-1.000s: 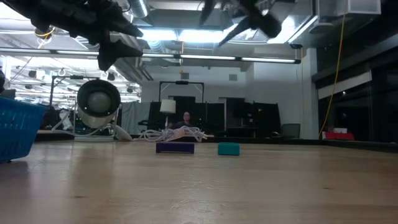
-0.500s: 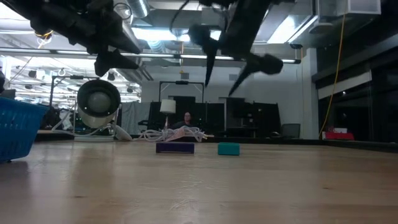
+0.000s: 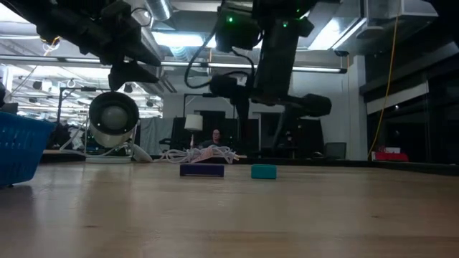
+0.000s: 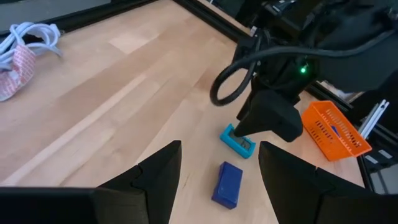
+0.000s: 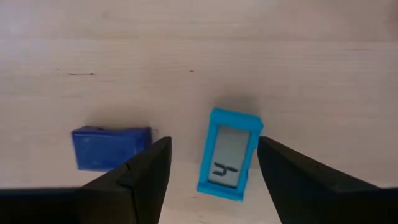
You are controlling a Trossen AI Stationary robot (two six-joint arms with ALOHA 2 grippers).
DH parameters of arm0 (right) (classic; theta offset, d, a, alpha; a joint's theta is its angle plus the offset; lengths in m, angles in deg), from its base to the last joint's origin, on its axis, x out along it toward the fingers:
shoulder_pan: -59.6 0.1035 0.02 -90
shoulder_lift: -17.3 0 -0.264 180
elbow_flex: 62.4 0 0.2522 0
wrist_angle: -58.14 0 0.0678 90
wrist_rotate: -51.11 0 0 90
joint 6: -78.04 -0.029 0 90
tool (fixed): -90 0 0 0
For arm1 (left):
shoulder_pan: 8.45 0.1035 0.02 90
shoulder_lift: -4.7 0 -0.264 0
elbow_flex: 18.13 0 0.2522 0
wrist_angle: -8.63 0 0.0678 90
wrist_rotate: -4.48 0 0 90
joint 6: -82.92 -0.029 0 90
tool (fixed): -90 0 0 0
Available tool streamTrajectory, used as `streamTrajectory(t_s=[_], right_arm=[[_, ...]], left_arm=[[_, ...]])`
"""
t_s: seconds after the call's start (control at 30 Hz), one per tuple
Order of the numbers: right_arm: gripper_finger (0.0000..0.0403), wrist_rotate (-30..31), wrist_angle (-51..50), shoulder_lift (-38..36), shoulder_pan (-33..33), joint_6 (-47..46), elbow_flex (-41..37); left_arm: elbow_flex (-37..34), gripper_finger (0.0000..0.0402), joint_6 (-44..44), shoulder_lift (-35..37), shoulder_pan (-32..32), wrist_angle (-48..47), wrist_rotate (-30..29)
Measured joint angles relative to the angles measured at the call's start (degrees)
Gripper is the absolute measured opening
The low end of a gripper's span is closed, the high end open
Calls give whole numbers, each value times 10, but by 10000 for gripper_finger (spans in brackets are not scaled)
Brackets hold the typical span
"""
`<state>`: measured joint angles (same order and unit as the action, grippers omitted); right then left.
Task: Pick & Place Office items
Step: Put the light blue digital clock into the orange basket
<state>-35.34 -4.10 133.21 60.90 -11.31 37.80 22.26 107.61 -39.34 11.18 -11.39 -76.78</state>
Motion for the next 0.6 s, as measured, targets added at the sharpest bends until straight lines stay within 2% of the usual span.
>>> streamTrajectory(t_s=[0.6], right_arm=[[242, -40, -13, 34, 1, 0, 0]], left_arm=[[0, 210, -5, 0, 0, -5, 0]])
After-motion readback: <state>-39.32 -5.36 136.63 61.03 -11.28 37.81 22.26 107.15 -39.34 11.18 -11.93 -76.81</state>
